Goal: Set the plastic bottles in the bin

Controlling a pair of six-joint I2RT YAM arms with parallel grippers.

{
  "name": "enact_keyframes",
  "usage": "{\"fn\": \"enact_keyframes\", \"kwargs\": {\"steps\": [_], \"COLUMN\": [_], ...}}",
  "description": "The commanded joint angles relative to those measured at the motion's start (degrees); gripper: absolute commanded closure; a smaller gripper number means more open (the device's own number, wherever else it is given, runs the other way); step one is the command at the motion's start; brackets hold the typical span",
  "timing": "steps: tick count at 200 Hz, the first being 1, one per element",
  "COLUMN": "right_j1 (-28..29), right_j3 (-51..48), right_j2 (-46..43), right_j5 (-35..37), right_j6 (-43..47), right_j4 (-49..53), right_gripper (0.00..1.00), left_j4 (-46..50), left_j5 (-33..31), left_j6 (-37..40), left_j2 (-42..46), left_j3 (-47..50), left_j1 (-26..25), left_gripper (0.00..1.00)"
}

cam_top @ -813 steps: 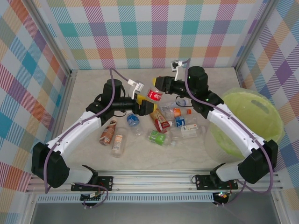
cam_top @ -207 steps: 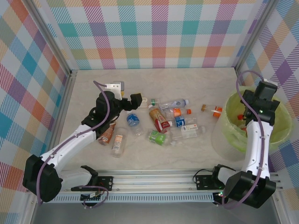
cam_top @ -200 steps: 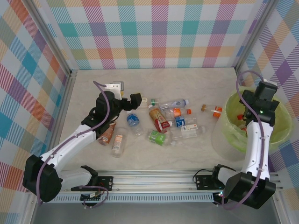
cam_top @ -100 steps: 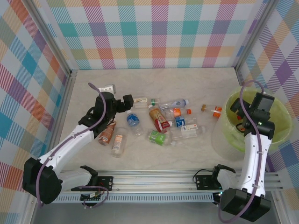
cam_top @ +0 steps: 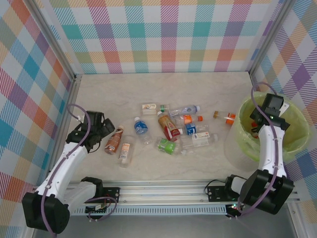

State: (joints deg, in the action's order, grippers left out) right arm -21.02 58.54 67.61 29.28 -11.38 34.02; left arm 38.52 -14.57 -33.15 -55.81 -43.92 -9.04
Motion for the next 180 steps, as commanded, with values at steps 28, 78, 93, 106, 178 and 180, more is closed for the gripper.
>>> {"fn": "enact_keyframes", "kwargs": {"steps": [28,78,93,106,178,180], "right_j1": [-1.6,-1.5,-1.5,-1.5,-0.2,-0.1], "right_j3": [6.4,8.3,8.0,7.9,12.1,12.1], "right_j2": [5.2,1.7,-1.2,-4.1,-14.6,-14.8], "right_j5": [6.6,-0.7,-6.6,-12.0,-50.7,-51.6], "right_j6": [4.7,6.1,5.9,5.3,-2.4,-2.9], "right_j4": [-5.0,-5.2,-5.1,-5.0,-5.8,-6.1], "right_gripper": [0.0,0.0,0.0,0.0,0.0,0.0], "left_j4": [3.0,-11.1,-10.9,-10.3,-11.5,-11.6], "left_j5": [8.7,28.7,26.2,25.1,20.7,20.6], "left_j6": [-0.9,2.5,2.2,2.2,3.3,3.2], "left_j2": [-2.9,-6.2,-6.1,-6.4,-10.6,-10.8], "left_j3": [2.1,8.1,9.1,9.6,10.7,10.8], "left_j1": [3.5,3.7,3.6,3.5,-0.5,-0.5], "left_gripper": [0.0,0.0,0.0,0.0,0.01,0.01]}}
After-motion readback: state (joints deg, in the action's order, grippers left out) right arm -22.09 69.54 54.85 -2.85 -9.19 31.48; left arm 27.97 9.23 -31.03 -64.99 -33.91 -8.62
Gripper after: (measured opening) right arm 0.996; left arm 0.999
